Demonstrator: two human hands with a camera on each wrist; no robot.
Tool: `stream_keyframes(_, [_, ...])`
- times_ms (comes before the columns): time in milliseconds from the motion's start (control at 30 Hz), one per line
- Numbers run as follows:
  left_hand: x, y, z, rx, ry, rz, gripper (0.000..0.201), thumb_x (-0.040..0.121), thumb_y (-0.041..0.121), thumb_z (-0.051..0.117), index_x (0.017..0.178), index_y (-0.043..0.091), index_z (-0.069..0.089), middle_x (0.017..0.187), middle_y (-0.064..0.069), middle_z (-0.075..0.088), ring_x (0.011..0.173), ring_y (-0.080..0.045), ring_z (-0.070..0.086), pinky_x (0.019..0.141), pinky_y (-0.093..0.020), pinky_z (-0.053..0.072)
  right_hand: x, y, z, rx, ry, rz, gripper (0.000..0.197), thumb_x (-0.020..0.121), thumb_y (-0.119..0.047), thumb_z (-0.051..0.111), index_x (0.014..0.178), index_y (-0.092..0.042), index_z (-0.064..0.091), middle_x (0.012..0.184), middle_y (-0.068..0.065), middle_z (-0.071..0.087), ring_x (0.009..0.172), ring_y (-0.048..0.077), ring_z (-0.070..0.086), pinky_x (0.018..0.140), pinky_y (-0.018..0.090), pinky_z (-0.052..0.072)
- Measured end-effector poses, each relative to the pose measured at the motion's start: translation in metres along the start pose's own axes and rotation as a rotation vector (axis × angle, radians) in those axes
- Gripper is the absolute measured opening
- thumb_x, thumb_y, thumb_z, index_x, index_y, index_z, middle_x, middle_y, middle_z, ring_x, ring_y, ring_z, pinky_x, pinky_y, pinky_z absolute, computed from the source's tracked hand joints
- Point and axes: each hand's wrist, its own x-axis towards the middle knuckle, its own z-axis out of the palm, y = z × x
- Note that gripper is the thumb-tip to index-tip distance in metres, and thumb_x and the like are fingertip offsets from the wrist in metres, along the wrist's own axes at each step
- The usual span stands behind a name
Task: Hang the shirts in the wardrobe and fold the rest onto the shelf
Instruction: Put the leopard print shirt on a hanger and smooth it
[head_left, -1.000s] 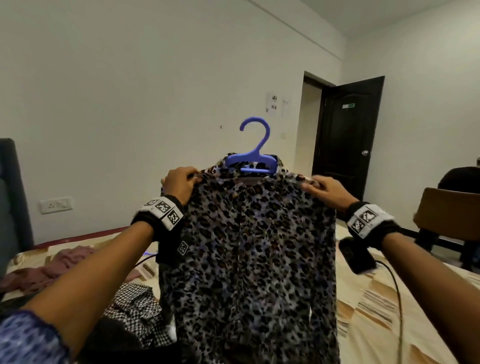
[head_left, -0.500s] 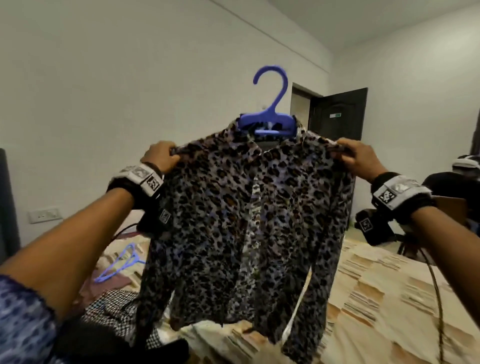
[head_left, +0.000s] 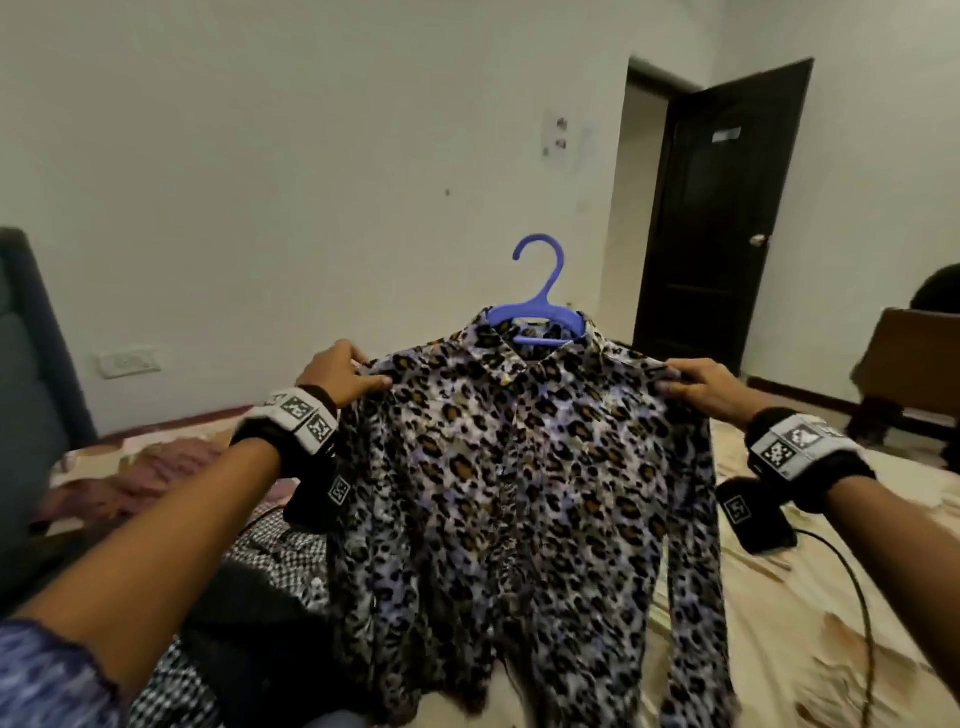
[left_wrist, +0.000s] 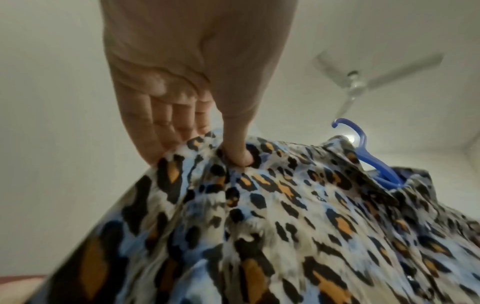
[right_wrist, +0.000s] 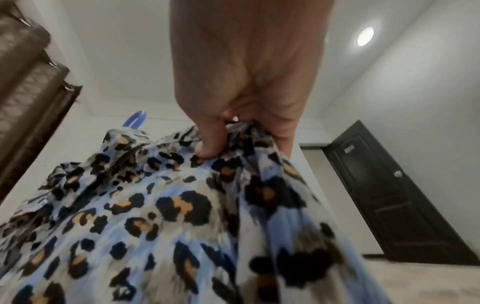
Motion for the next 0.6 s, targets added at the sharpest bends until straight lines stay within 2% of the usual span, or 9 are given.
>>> stream_keyframes(100, [0.002, -0.03, 0.072, 0.155, 0.071, -0.023, 0.048, 0.075, 0.026, 0.077, 0.111, 0.011, 0.049, 0.109, -0.012, 0.058, 0.105, -0.034, 0.053, 0.082, -0.043, 0.046, 0.004, 0.039, 0.056, 0.008, -0.126, 0.063, 0.019, 0.089, -0.01, 0.062, 0.073, -0.017, 0.054, 0.077, 0.002, 0.055, 0.08, 0.018, 0.049, 0.07, 0.028, 0.032])
stream_keyframes(200, [-0.003, -0.045, 0.15, 0.258, 0.031, 0.025, 0.033, 0.082, 0.017, 0.067, 0.108, 0.011, 0.049, 0.109, -0.011, 0.054, 0.104, -0.033, 0.05, 0.081, -0.043, 0.044, 0.006, 0.083, 0.113, 0.02, -0.246, 0.141, 0.039, 0.09, -0.009, 0.061, 0.061, -0.022, 0.039, 0.064, -0.004, 0.041, 0.065, 0.016, 0.039, 0.061, 0.029, 0.025])
stream_keyframes(267, [-0.01, -0.048, 0.2, 0.217, -0.134, 0.078, 0.021, 0.086, 0.015, 0.06, 0.103, 0.013, 0.047, 0.096, -0.007, 0.053, 0.088, -0.027, 0.051, 0.072, -0.037, 0.043, 0.007, 0.12, 0.151, 0.044, -0.308, 0.235, 0.04, 0.09, -0.009, 0.061, 0.061, -0.018, 0.036, 0.062, -0.003, 0.037, 0.06, 0.014, 0.037, 0.061, 0.03, 0.024])
stream_keyframes(333, [-0.017, -0.048, 0.252, 0.118, -0.425, 0.156, 0.013, 0.091, 0.017, 0.054, 0.099, 0.017, 0.044, 0.085, -0.003, 0.051, 0.071, -0.02, 0.048, 0.064, -0.032, 0.04, 0.009, 0.151, 0.184, 0.063, -0.372, 0.311, 0.033, 0.091, -0.016, 0.06, 0.063, -0.018, 0.043, 0.064, -0.002, 0.045, 0.063, 0.014, 0.043, 0.062, 0.029, 0.029])
stream_keyframes(367, [-0.02, -0.048, 0.277, 0.067, -0.565, 0.191, 0.012, 0.092, 0.018, 0.053, 0.101, 0.017, 0.045, 0.085, -0.003, 0.053, 0.069, -0.019, 0.049, 0.066, -0.031, 0.042, 0.01, 0.162, 0.197, 0.082, -0.405, 0.361, 0.027, 0.091, -0.021, 0.06, 0.066, -0.016, 0.05, 0.067, -0.001, 0.051, 0.066, 0.014, 0.047, 0.062, 0.025, 0.032])
stream_keyframes(400, [-0.022, -0.048, 0.299, 0.032, -0.672, 0.216, 0.013, 0.093, 0.019, 0.053, 0.104, 0.017, 0.046, 0.089, -0.005, 0.055, 0.073, -0.02, 0.052, 0.07, -0.032, 0.044, 0.012, 0.173, 0.21, 0.11, -0.422, 0.383, 0.024, 0.09, -0.029, 0.062, 0.073, -0.011, 0.059, 0.073, 0.002, 0.058, 0.068, 0.013, 0.05, 0.061, 0.022, 0.034])
stream_keyframes(467, [-0.026, -0.053, 0.341, 0.061, -0.79, 0.207, 0.021, 0.094, 0.019, 0.052, 0.114, 0.014, 0.046, 0.1, -0.01, 0.056, 0.085, -0.027, 0.056, 0.077, -0.037, 0.046, 0.017, 0.199, 0.233, 0.117, -0.432, 0.399, 0.039, 0.084, -0.044, 0.064, 0.088, -0.005, 0.066, 0.081, 0.005, 0.063, 0.072, 0.012, 0.052, 0.062, 0.022, 0.035])
stream_keyframes(533, [-0.025, -0.06, 0.377, 0.166, -0.867, 0.152, 0.03, 0.095, 0.019, 0.052, 0.122, 0.012, 0.042, 0.106, -0.011, 0.056, 0.093, -0.03, 0.057, 0.079, -0.039, 0.047, 0.023, 0.215, 0.25, 0.101, -0.474, 0.444, 0.024, 0.087, -0.031, 0.067, 0.077, -0.009, 0.061, 0.071, -0.001, 0.056, 0.068, 0.013, 0.05, 0.067, 0.022, 0.034])
stream_keyframes(600, [-0.021, -0.069, 0.404, 0.262, -0.933, 0.08, 0.036, 0.095, 0.018, 0.052, 0.127, 0.011, 0.038, 0.108, -0.013, 0.057, 0.095, -0.031, 0.059, 0.079, -0.04, 0.048, 0.029, 0.238, 0.27, 0.062, -0.506, 0.469, 0.022, 0.08, -0.034, 0.068, 0.076, -0.014, 0.058, 0.071, -0.004, 0.055, 0.072, 0.018, 0.053, 0.075, 0.026, 0.034])
